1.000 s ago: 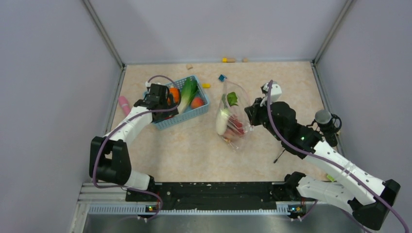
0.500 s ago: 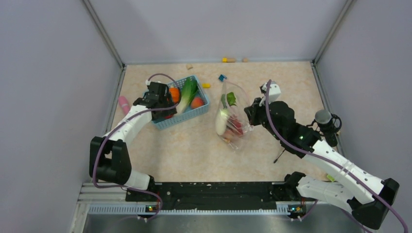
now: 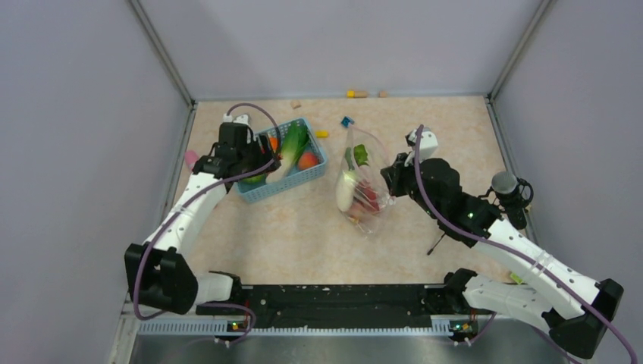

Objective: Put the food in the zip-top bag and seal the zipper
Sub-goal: Pick up the fake fruit from the bin, then place the fake fruit in the zipper food storage bag.

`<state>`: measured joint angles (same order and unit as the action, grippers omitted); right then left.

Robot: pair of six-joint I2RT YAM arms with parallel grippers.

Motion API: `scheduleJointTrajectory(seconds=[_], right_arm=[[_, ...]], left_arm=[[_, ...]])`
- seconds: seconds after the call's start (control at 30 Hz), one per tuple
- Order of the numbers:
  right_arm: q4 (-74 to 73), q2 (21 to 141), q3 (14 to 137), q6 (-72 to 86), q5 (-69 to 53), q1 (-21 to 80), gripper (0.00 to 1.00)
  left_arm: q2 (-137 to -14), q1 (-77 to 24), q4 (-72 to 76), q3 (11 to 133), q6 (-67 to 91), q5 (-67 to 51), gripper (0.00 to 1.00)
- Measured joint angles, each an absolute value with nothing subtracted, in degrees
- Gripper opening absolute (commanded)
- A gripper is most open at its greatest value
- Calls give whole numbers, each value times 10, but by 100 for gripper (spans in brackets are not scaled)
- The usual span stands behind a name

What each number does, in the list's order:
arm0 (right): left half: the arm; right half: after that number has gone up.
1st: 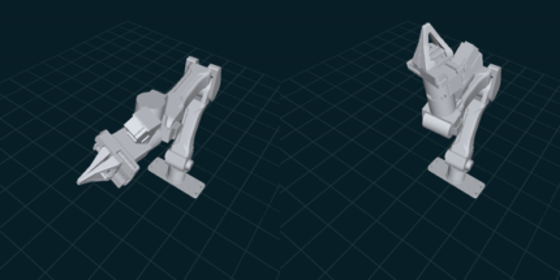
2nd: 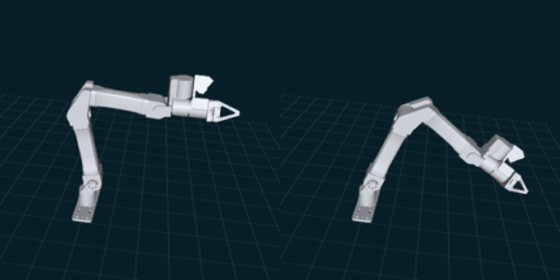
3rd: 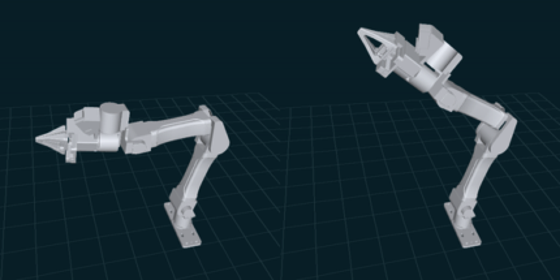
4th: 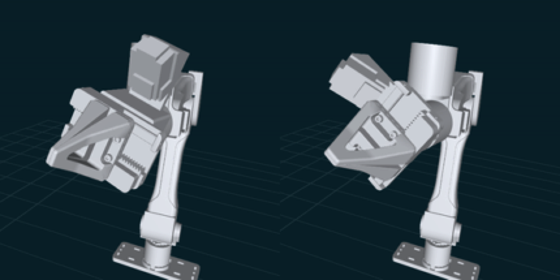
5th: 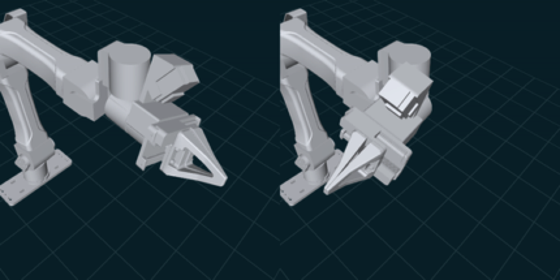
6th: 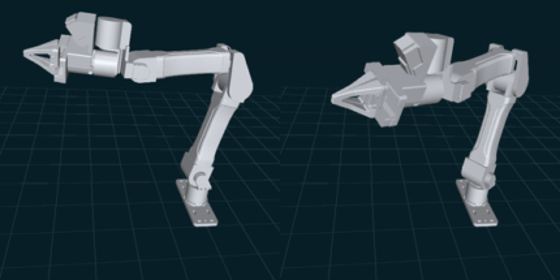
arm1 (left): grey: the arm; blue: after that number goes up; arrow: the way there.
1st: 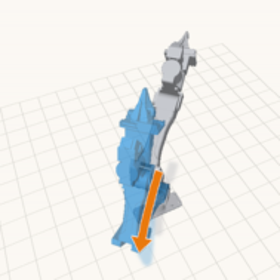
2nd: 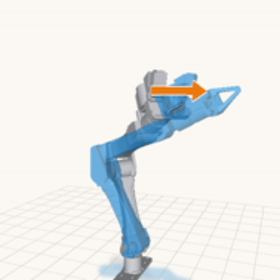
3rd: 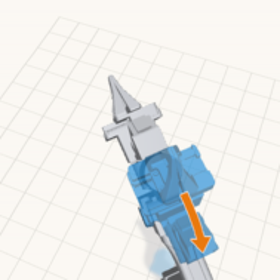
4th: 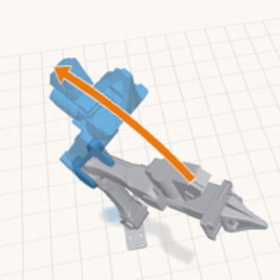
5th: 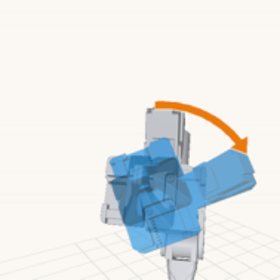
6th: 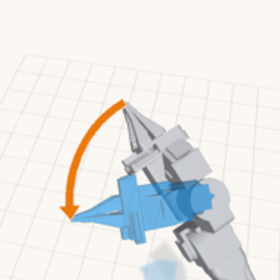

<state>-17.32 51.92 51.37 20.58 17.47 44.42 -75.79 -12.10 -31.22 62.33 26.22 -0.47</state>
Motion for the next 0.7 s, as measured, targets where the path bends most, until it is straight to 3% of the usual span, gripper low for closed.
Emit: scheduleJointTrajectory(seconds=[0.3, 0.7], right_arm=[[-173, 518, 514, 206, 159, 444, 0], [-168, 500, 514, 212, 105, 444, 0]], left_arm=[[-652, -147, -226, 634, 256, -238, 36], [-668, -318, -181, 749, 245, -291, 35]])
